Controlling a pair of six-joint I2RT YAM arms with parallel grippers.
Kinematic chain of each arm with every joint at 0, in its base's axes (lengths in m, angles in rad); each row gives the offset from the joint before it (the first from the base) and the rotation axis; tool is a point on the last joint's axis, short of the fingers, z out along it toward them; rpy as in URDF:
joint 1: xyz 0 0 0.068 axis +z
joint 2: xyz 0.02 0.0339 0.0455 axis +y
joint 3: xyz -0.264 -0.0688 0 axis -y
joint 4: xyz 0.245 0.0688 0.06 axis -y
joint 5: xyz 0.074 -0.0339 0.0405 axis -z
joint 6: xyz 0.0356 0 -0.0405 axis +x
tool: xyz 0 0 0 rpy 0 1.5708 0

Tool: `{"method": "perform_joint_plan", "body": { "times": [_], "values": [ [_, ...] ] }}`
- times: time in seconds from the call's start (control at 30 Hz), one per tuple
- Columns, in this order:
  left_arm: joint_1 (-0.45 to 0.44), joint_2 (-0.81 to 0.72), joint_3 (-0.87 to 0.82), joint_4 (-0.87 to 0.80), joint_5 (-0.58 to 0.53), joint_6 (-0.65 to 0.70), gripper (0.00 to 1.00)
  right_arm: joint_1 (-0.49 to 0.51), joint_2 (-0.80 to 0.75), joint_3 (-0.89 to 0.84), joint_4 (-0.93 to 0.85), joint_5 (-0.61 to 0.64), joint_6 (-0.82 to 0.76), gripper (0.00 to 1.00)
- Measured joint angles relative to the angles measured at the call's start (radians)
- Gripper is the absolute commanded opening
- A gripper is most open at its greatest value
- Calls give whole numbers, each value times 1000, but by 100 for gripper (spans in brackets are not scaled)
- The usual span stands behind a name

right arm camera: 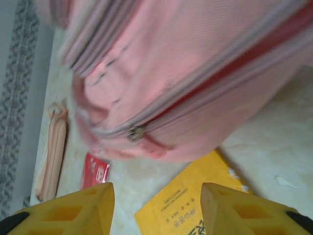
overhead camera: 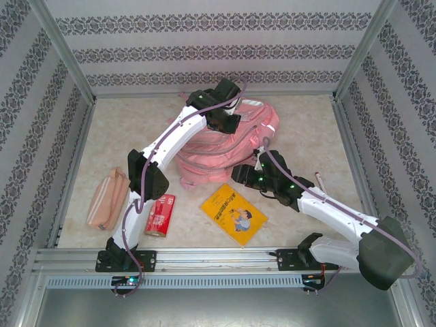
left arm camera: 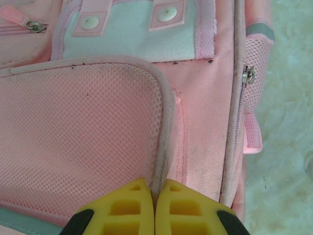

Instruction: Pack the student bag

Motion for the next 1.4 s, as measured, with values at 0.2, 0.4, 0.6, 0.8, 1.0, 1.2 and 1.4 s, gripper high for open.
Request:
{"method": "perform_joint_plan", "body": {
  "times": [0.2, 0.4, 0.6, 0.8, 1.0, 1.2, 1.4],
  "values": [
    [0, 0, 0, 5, 19, -18, 0, -56, 11, -9, 86, 33, 148, 49],
    [0, 1, 0, 8, 21, -33, 0, -69, 89, 11, 157, -4, 231, 50],
    [0, 9, -3, 10, 29, -50, 0, -68, 157, 17, 195, -19, 306, 46],
    [0, 10, -13, 31, 40, -55, 0, -66, 168, 33, 240, -18, 346, 30],
    [0, 11, -13, 48, 41, -63, 0, -66, 181, 33, 263, -15, 372, 17],
    [0, 30, -13, 62, 58, -68, 37, -68, 211, 32, 286, -2, 385, 0],
    [7, 34, 40, -2, 84, -47, 50, -76, 294, 31, 336, -23, 407, 0]
  ]
}}
